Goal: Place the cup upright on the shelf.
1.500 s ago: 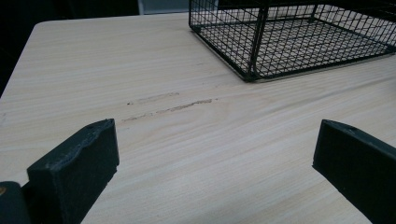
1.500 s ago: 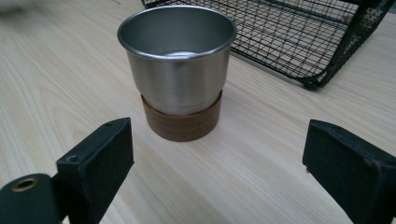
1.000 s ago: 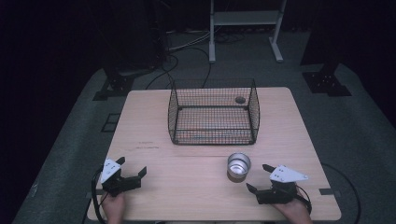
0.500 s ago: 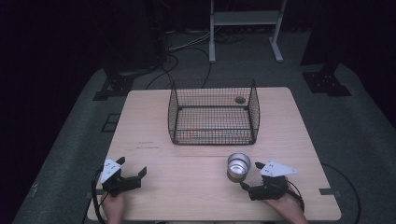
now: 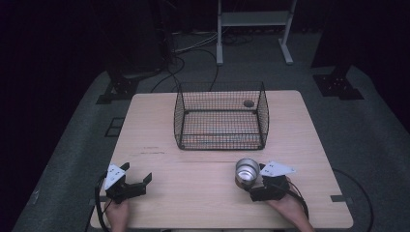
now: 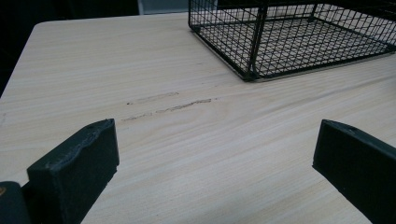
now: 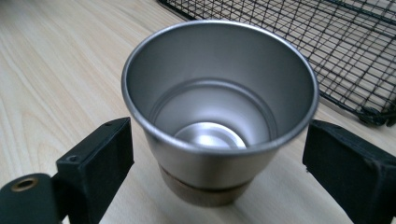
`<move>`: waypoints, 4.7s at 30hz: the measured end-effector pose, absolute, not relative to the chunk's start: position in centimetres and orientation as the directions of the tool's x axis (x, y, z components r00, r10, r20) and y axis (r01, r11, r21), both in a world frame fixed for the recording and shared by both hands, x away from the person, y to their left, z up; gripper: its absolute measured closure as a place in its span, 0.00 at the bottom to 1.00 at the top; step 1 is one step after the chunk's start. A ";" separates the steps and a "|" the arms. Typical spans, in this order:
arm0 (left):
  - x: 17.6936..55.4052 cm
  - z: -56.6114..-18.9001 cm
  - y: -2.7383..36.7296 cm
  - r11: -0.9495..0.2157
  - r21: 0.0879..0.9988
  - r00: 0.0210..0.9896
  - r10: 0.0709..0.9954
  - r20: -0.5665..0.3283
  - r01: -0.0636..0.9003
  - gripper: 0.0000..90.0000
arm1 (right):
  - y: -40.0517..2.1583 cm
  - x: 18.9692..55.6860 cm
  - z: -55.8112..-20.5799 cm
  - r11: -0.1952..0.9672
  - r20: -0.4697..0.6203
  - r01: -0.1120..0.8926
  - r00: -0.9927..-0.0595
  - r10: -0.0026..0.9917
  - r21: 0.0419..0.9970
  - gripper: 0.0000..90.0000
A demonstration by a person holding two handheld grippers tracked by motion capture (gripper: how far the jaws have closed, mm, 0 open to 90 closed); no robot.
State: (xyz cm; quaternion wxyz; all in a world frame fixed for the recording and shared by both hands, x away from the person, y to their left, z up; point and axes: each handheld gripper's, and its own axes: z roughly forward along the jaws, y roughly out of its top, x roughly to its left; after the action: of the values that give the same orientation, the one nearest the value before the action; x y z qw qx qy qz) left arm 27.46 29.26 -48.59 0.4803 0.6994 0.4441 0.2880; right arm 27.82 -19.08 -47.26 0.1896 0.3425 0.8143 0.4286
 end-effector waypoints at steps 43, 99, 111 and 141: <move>27.4 -48.6 29.2 -0.148 0.928 0.441 0.897 -0.019 0.342 0.00 | -19.1 28.7 -45.9 0.319 0.063 0.408 -0.693 0.718 0.856 0.20; 27.4 -48.6 29.2 -0.145 0.927 0.439 0.898 -0.023 0.345 0.00 | -16.2 32.1 -37.1 0.338 0.084 0.366 -0.777 0.624 0.867 0.20; 27.4 -48.6 29.2 -0.146 0.927 0.439 0.898 -0.023 0.346 0.00 | -15.6 33.1 -35.5 0.350 0.074 0.361 -0.781 0.621 0.864 0.20; 27.5 -48.6 29.3 -0.139 0.929 0.439 0.898 -0.028 0.343 0.00 | -13.1 37.7 -31.3 0.389 0.036 0.350 -0.781 0.623 0.852 0.20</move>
State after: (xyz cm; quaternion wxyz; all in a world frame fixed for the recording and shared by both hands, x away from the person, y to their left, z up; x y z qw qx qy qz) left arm 27.47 29.27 -48.61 0.4825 0.6975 0.4447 0.2880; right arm 37.71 -13.06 -31.28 0.1466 0.2966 0.8202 0.4667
